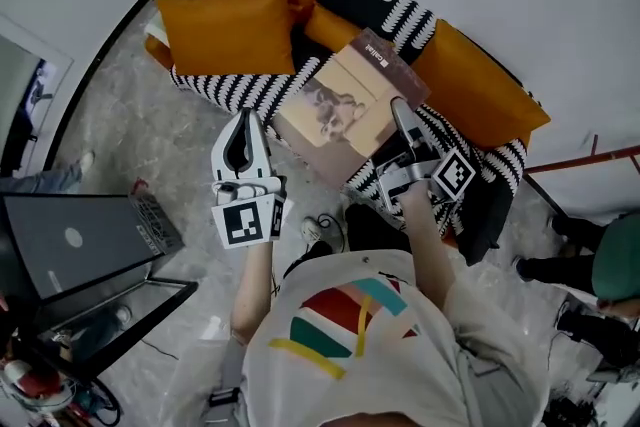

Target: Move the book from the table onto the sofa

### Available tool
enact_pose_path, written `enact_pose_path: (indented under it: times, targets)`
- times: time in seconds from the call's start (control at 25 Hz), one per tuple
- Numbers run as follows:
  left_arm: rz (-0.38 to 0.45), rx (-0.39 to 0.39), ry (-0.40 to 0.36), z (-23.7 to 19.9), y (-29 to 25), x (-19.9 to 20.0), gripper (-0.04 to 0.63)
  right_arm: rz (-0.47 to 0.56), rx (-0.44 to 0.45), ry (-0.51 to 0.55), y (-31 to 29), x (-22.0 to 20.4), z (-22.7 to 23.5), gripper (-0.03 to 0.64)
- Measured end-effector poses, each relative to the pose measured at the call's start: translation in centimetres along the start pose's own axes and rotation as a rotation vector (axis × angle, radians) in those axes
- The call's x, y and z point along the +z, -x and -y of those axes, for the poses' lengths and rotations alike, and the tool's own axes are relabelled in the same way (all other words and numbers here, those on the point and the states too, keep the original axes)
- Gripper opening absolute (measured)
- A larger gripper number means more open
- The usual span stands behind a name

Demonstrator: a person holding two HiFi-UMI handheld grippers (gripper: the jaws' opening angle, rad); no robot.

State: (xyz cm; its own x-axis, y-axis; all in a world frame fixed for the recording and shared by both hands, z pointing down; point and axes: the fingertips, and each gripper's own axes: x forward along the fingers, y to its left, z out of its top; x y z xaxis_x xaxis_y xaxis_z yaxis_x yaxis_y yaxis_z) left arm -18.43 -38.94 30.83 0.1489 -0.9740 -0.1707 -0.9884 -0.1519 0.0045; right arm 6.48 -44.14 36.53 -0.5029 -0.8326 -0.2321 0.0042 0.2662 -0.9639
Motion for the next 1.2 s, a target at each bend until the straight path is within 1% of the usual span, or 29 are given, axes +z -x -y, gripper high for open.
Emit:
enact_pose_path:
  times: [0.12,0.24,0.32,0.44,0.48,0.56,0.72,0.84,0.96,1.08,1.16,1.2]
  targets:
    - [-0.021,-0.023,0.006,0.7,-1.8,-1.6,0.003,0.004,-0.024,0.0,-1.0,1.1,1.8,0.153]
    - [-0.043,-0.025,-0.01,0.8,-4.7,-3.6,0.003,-0.024,-0.04,-0.02,-3.6,2.2,4.9,0.153]
    - [-0.053,-0.015,-0.02,0.8,-6.9,-4.7,0.003,-0.048,-0.066,-0.041,-5.4,2.9,7.2,0.153]
    - [-0.088,0.0,0.013,1.3,-10.4,-6.1,0.003,-0.087,-0.108,-0.058,-7.6,4.8,10.0,0.153]
    - [-0.092,-0.005,0.019,1.6,-11.8,-6.4,0.003,-0.1,-0.116,-0.055,-8.4,5.5,10.8,0.153]
    - [-0.098,-0.005,0.005,1.6,-14.4,-6.9,0.003,-0.118,-0.12,-0.057,-10.5,6.7,12.4,0.153]
    - [-0.143,0.025,0.009,0.8,-17.4,-9.1,0.003,-0.138,-0.148,-0.083,-13.5,8.1,16.0,0.153]
    - [-0.19,0.004,0.006,0.9,-18.4,-10.7,0.003,-0.134,-0.159,-0.084,-15.1,8.3,16.8,0.153]
    - [-0.216,-0.026,0.016,1.0,-19.4,-11.8,0.003,-0.123,-0.183,-0.083,-15.1,8.1,17.5,0.153]
    - [-0.219,-0.093,0.012,1.6,-21.9,-12.7,0.003,-0.115,-0.253,-0.059,-15.1,8.5,19.9,0.153]
    - [-0.21,-0.132,-0.012,1.6,-23.5,-12.2,0.003,-0.108,-0.304,-0.057,-14.8,8.2,21.0,0.153]
    - [-0.202,-0.138,-0.019,1.6,-23.9,-11.7,0.003,-0.112,-0.328,-0.053,-14.5,8.1,21.4,0.153]
